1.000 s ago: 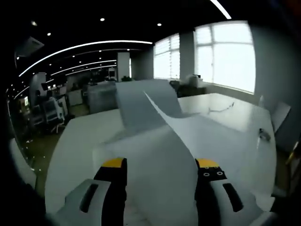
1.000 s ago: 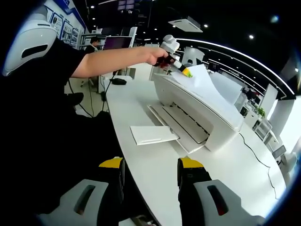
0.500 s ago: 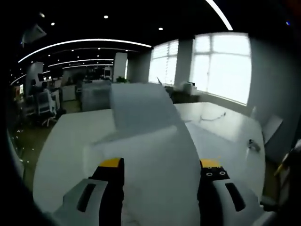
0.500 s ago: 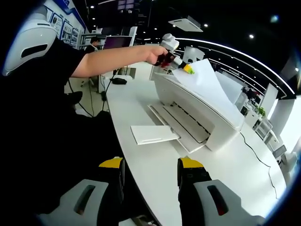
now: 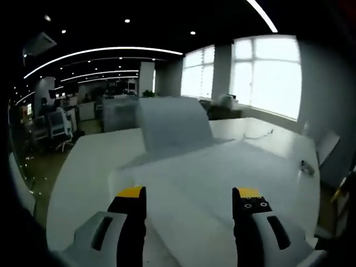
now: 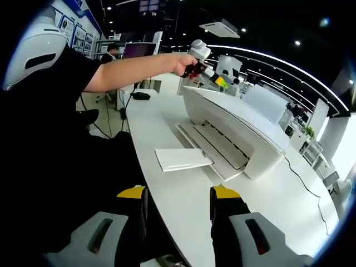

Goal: Remove the paper from the printer output slot and place it on top of the printer

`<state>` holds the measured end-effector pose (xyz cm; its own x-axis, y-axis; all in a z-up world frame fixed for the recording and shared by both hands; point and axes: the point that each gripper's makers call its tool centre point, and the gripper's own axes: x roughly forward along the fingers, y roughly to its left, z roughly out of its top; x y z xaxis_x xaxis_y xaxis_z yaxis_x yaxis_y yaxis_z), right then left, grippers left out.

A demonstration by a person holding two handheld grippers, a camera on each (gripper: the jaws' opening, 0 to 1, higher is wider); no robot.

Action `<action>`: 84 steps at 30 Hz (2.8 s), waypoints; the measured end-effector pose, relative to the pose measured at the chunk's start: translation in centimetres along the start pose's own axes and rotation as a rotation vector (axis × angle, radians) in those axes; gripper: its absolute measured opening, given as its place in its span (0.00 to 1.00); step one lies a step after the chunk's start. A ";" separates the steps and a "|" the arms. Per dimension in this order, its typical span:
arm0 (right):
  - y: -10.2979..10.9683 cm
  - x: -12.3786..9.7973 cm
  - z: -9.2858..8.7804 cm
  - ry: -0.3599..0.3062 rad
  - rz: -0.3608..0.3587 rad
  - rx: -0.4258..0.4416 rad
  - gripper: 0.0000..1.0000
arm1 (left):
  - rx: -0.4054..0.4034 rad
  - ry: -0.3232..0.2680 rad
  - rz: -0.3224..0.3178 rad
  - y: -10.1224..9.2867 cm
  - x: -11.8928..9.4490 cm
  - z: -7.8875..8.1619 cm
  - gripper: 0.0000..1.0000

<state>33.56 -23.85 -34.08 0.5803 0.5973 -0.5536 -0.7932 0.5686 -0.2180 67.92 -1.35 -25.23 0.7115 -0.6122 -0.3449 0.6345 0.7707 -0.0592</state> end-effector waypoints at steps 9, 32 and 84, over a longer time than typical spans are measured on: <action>0.1 0.0 0.0 -0.001 0.001 -0.001 0.40 | 0.188 0.100 0.009 -1.8 1.9 -1.8 0.74; -0.2 0.0 0.0 0.004 -0.002 0.001 0.40 | 0.364 0.082 0.083 -0.9 -0.2 0.0 0.73; 0.6 0.8 0.3 0.006 0.025 -0.006 0.40 | 0.939 0.074 -0.122 -13.1 -4.5 -6.0 0.39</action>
<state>33.62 -22.89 -34.34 0.5594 0.6079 -0.5634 -0.8085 0.5501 -0.2091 54.63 -7.66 -28.52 0.6234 -0.6417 -0.4467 0.7100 0.2254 0.6672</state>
